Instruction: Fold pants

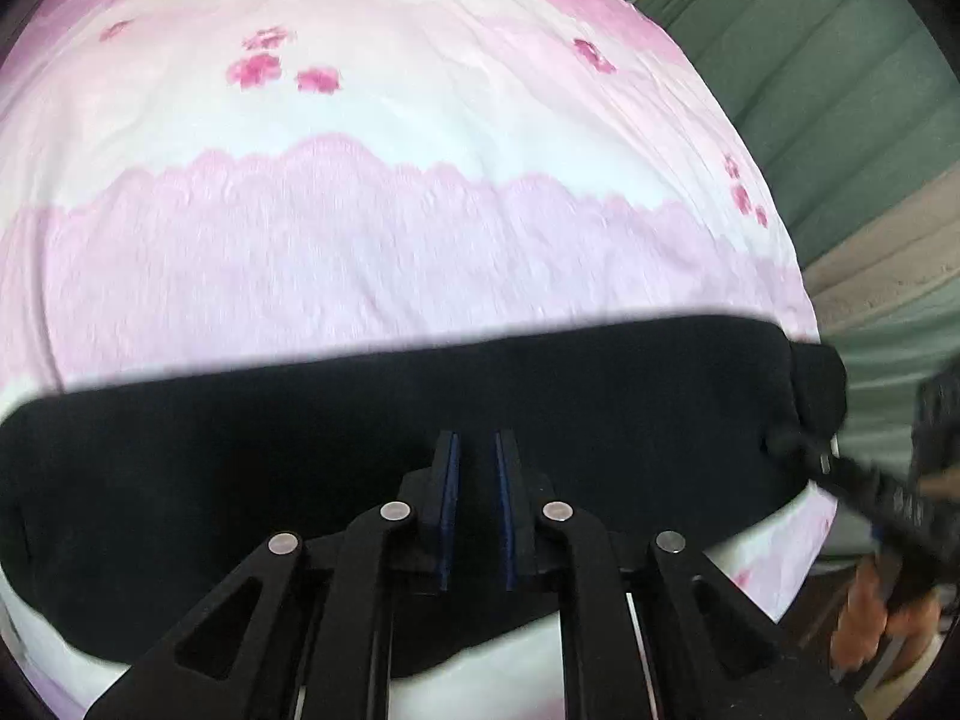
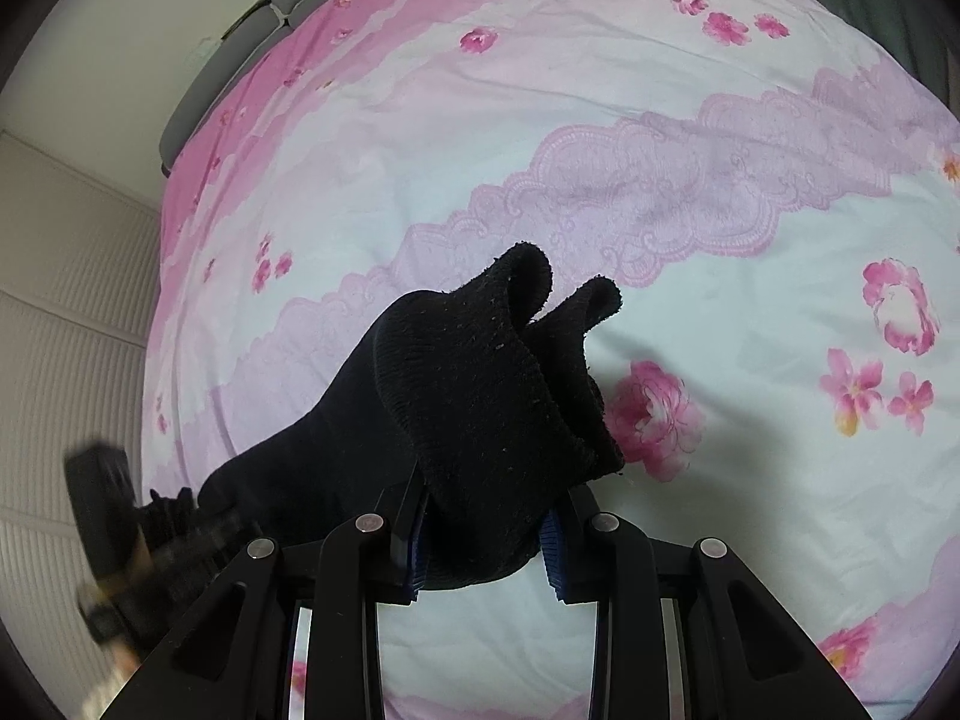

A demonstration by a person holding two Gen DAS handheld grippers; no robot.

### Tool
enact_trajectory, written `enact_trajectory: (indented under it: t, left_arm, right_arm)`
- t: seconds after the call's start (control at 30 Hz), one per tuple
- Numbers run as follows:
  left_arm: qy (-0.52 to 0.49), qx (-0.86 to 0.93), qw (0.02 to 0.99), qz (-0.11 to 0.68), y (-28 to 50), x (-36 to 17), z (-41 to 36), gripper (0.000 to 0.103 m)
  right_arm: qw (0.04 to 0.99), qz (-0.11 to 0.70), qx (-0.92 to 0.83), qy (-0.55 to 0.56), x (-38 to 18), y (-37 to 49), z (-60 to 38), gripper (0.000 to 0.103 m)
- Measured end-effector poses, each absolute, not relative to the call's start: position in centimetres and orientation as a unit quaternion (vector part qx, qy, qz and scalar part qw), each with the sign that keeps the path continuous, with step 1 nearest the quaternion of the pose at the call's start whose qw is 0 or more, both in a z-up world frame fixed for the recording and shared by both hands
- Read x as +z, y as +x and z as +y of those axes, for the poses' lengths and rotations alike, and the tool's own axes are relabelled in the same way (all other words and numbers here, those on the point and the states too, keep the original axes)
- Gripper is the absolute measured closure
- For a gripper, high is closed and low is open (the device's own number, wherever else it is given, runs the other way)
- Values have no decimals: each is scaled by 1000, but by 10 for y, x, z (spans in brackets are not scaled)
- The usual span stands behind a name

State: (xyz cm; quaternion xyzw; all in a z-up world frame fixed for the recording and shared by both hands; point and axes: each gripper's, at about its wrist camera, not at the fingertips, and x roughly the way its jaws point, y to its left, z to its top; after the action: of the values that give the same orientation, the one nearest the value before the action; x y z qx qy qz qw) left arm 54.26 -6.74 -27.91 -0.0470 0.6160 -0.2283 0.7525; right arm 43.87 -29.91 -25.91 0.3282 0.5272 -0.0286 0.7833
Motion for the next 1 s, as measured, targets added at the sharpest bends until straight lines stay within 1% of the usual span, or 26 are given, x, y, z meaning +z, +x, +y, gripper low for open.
enact_trajectory:
  t: [0.03, 0.27, 0.43, 0.5, 0.57, 0.63, 0.73, 0.8, 0.87, 0.9, 0.97, 1.0]
  left_arm:
    - [-50, -228, 750, 619, 548, -282, -69, 94]
    - [-23, -221, 728, 648, 576, -316, -89, 95]
    - [-13, -214, 724, 656, 571, -328, -95, 95]
    - [-13, -212, 726, 654, 570, -318, -86, 95]
    - [4, -215, 742, 635, 560, -299, -76, 95]
    - [27, -210, 761, 613, 548, -271, -64, 95]
    - [17, -174, 781, 600, 533, -235, -29, 95]
    - [10, -144, 791, 595, 523, -217, -6, 92]
    - [-4, -120, 799, 589, 512, -203, 19, 80]
    - [-15, -107, 804, 585, 506, -196, 34, 77]
    - [-31, -88, 811, 577, 496, -187, 56, 61]
    - [-37, -77, 815, 573, 491, -183, 66, 57]
  right_arm:
    - [784, 527, -29, 326, -259, 438, -298, 72]
    - [793, 520, -18, 316, -247, 433, -294, 72]
    - [810, 512, -3, 288, -231, 437, -278, 72]
    - [815, 511, -4, 273, -226, 440, -271, 72]
    - [817, 513, -10, 263, -221, 442, -266, 72]
    - [819, 514, -16, 254, -213, 444, -262, 72]
    - [827, 515, -19, 225, -196, 448, -246, 72]
    - [833, 517, -18, 198, -188, 452, -232, 72]
    - [840, 514, -16, 172, -178, 456, -215, 72]
    - [843, 512, -14, 163, -173, 458, -207, 72]
    - [851, 505, -5, 143, -162, 462, -188, 72]
    - [854, 502, -1, 135, -158, 464, -179, 72]
